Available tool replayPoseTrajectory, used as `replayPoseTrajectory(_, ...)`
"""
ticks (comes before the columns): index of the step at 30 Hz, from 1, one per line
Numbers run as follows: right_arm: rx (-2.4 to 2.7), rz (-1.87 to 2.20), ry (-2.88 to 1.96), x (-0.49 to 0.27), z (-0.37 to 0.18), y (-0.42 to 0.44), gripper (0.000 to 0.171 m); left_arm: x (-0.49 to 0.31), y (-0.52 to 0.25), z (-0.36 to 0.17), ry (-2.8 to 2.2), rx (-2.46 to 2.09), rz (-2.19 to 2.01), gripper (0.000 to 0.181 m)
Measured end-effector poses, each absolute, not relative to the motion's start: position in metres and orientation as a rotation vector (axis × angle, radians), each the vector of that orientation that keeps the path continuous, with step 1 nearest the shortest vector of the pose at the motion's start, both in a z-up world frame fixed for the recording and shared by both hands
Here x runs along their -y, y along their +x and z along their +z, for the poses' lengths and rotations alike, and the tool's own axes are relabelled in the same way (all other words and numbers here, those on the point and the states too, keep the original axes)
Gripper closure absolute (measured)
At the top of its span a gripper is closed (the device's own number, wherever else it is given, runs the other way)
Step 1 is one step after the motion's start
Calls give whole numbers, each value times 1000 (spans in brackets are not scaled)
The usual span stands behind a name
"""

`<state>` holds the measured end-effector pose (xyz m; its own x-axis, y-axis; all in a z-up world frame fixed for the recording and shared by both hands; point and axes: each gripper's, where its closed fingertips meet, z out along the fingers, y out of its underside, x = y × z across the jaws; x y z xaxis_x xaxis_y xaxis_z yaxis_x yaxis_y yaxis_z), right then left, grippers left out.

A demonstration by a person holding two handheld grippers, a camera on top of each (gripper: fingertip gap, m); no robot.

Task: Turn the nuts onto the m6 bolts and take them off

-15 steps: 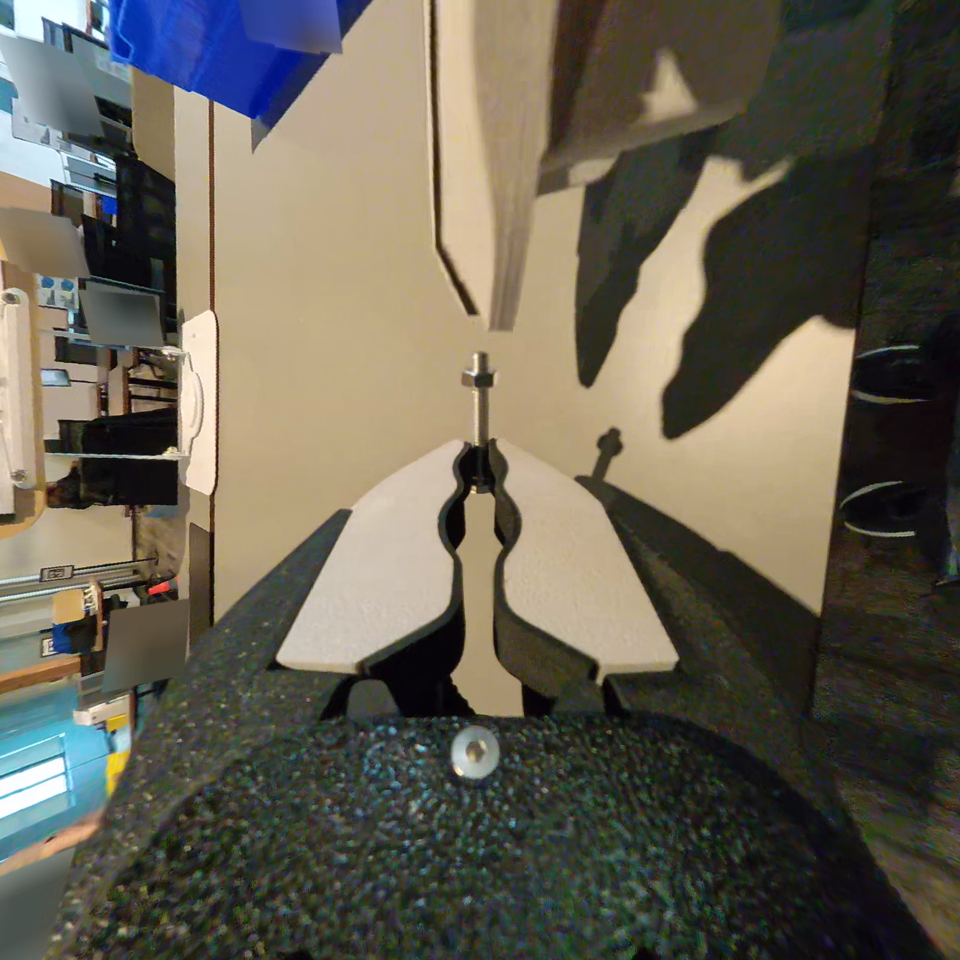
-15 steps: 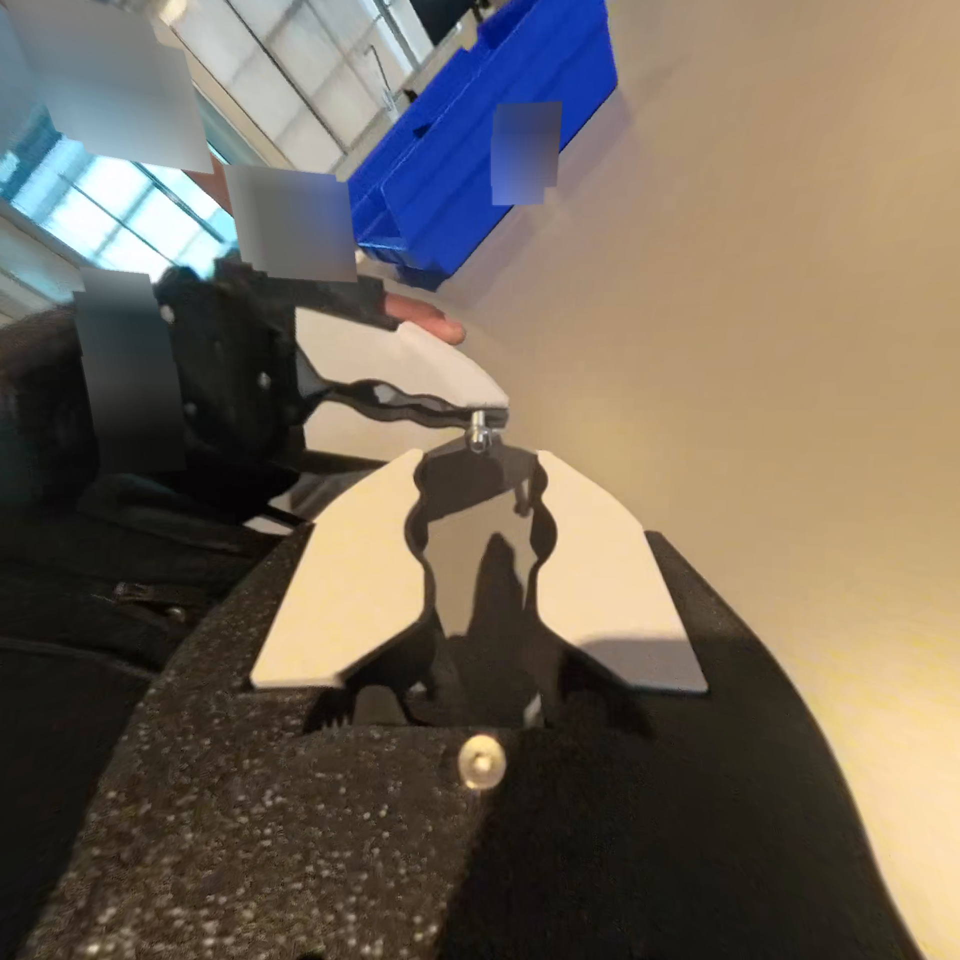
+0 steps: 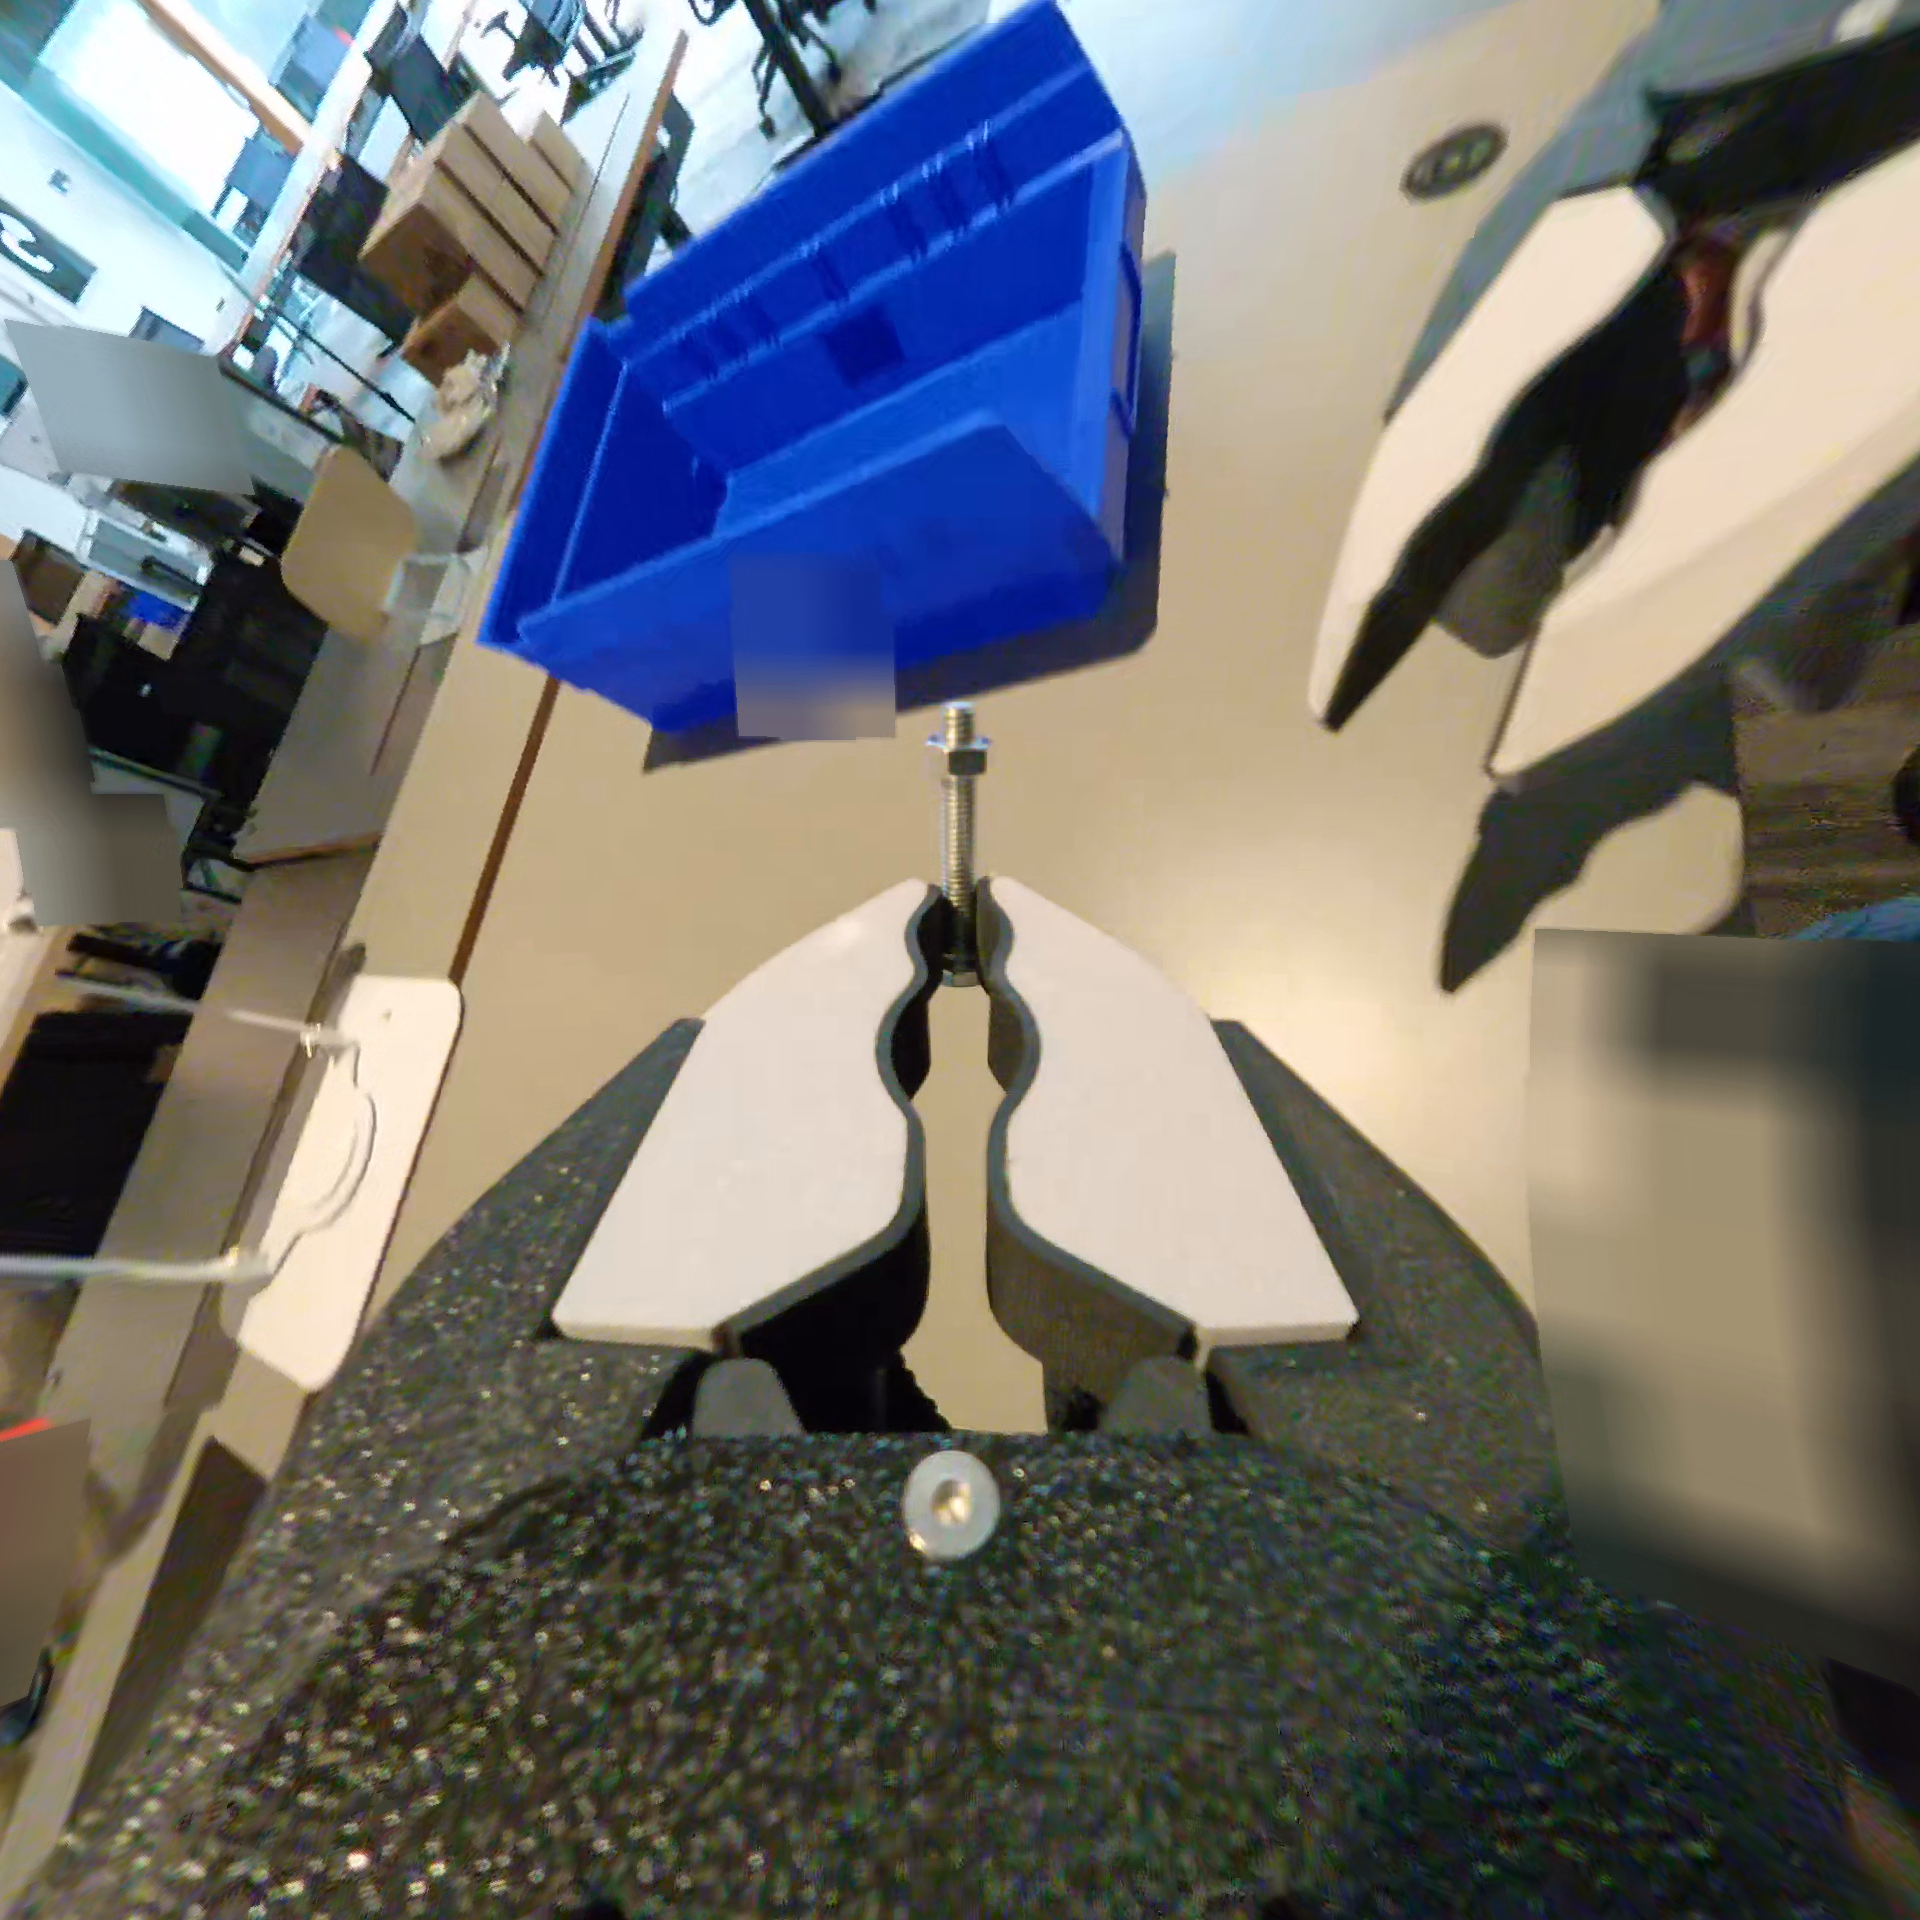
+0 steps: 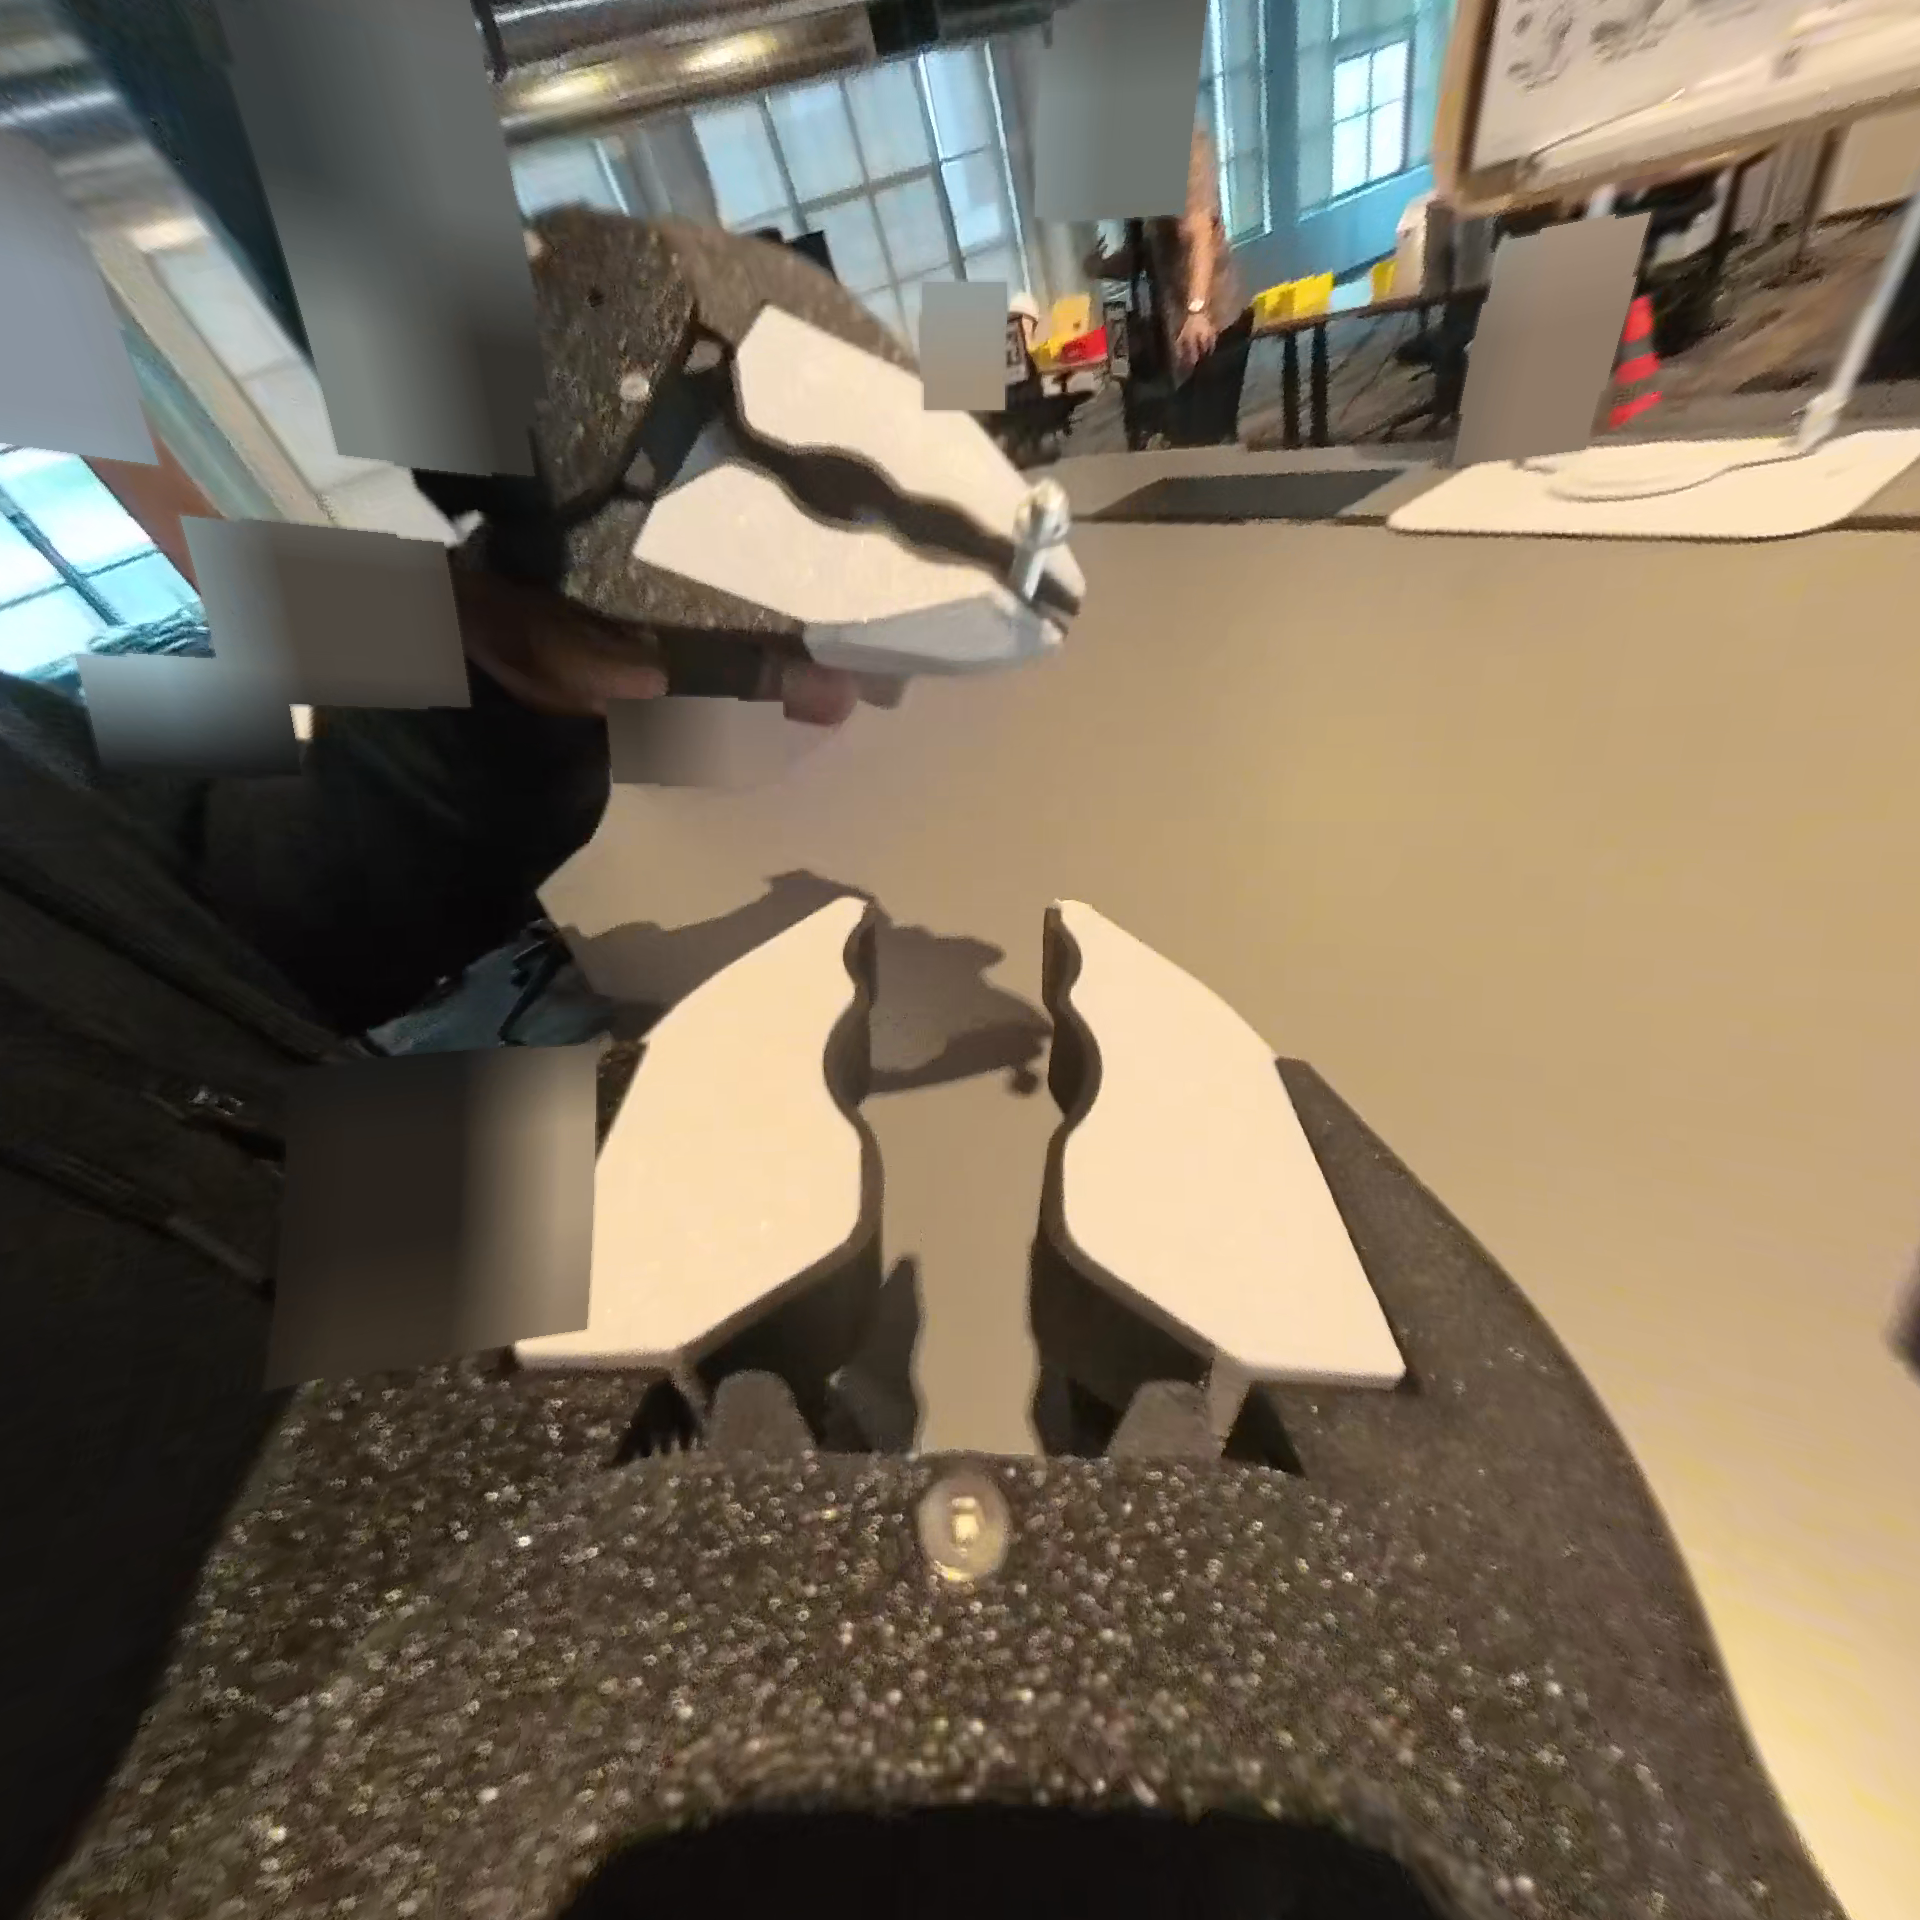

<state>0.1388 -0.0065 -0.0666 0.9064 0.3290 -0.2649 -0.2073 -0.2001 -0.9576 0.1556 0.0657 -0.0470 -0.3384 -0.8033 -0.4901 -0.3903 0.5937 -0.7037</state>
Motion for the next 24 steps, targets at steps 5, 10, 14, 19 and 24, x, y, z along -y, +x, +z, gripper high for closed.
replayPoseTrajectory(5, 135, 419, -1700, 38, -68, 182, 141, -52, 240, -23, -888, -1993, -588, 176)
replayPoseTrajectory(10, 163, 417, -1695, 78, -73, 230, 142, -50, 348, -23, -846, -2175, -517, 176)
replayPoseTrajectory(14, 131, 446, -1667, 103, -76, 270, 142, -57, 413, -63, -832, -2521, -349, 176)
replayPoseTrajectory(19, 81, 459, -1610, 126, -70, 305, 143, -78, 440, -122, -876, -2904, -47, 175)
replayPoseTrajectory(24, 21, 454, -1572, 143, -72, 332, 144, -84, 441, -148, -968, -3078, 189, 175)
